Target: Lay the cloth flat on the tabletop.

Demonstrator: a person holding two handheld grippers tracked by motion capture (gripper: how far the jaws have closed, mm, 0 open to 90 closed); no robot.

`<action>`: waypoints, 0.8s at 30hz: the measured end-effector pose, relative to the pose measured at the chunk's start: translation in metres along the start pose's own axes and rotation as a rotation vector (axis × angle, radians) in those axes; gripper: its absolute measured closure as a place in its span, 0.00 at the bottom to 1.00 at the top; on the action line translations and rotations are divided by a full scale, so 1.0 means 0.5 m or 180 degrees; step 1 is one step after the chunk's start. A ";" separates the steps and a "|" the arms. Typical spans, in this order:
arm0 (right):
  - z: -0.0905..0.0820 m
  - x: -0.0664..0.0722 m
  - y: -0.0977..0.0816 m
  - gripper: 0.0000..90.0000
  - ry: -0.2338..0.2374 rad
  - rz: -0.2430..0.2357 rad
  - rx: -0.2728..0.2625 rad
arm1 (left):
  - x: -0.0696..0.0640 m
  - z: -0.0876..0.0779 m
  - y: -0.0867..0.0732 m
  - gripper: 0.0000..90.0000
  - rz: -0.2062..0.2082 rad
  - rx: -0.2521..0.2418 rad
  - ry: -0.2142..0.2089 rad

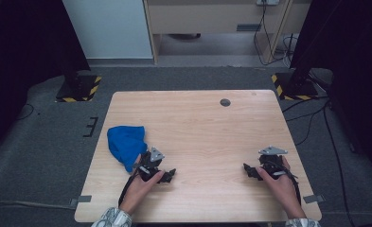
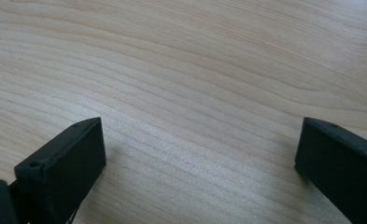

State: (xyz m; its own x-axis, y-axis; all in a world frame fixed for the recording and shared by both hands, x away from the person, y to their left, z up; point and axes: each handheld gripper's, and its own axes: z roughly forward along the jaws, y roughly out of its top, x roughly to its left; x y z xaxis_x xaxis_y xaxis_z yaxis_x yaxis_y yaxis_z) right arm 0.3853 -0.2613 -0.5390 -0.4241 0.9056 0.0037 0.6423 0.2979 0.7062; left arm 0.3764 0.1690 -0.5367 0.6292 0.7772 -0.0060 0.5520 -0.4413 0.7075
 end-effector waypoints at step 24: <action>0.000 0.002 0.000 0.01 -0.0018 0.0010 0.0010 | 0.080 -0.134 0.018 0.08 -0.0182 -0.0768 0.0631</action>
State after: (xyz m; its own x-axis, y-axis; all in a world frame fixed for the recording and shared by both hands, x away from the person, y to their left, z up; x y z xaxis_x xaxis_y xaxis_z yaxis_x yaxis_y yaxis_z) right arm 0.3850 -0.2602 -0.5391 -0.4185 0.9082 0.0021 0.6458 0.2959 0.7039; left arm 0.3698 0.2261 -0.4836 0.4690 0.8804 0.0705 0.4226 -0.2938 0.8574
